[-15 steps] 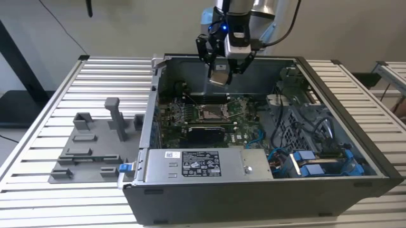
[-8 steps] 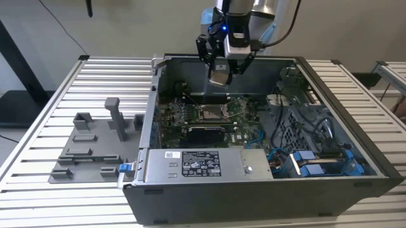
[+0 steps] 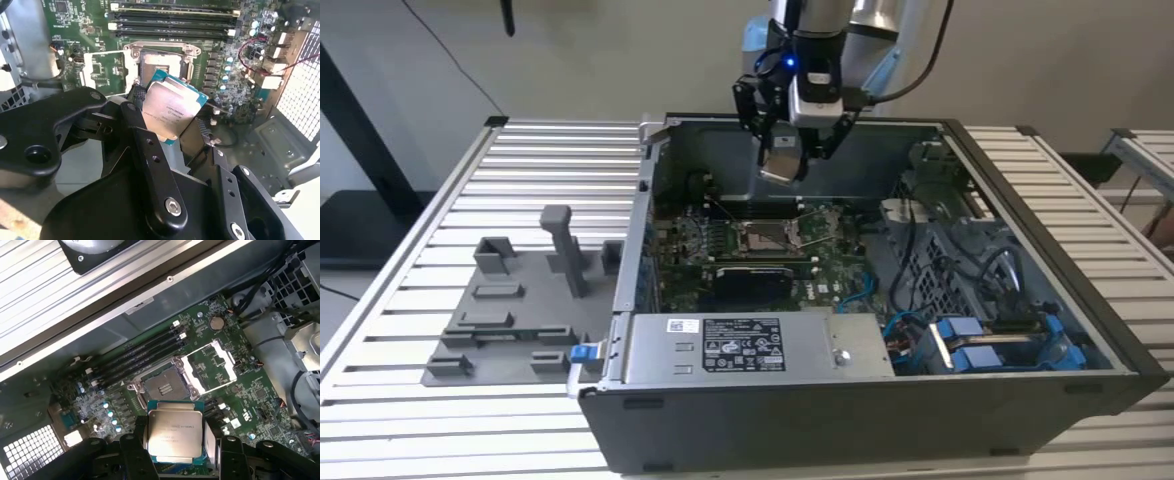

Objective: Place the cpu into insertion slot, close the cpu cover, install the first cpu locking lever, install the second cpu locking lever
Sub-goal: 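Place the cpu into insertion slot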

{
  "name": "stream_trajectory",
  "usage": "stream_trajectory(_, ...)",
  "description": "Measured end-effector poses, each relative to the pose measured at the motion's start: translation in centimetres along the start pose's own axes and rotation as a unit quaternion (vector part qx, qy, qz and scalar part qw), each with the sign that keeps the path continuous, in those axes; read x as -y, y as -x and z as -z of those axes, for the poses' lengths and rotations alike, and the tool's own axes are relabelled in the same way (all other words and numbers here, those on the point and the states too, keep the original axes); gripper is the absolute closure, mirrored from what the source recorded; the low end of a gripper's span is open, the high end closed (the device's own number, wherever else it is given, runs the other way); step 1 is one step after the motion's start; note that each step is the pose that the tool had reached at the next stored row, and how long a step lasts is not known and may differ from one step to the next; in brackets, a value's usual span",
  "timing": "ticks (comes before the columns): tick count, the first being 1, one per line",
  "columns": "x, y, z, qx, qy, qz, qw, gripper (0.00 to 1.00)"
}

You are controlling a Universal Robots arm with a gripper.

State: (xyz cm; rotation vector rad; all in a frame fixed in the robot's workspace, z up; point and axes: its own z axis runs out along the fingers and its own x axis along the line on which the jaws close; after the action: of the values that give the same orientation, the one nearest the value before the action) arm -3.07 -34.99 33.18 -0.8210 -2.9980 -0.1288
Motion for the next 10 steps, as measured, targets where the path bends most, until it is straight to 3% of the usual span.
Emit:
stream_trajectory(5, 0.03, 0.02, -0.46, 0.0023, 0.0020, -0.035, 0.99938, 0.45)
stream_trajectory(10, 0.05, 0.03, -0.66, 0.0048, 0.0039, -0.072, 0.99736, 0.45)
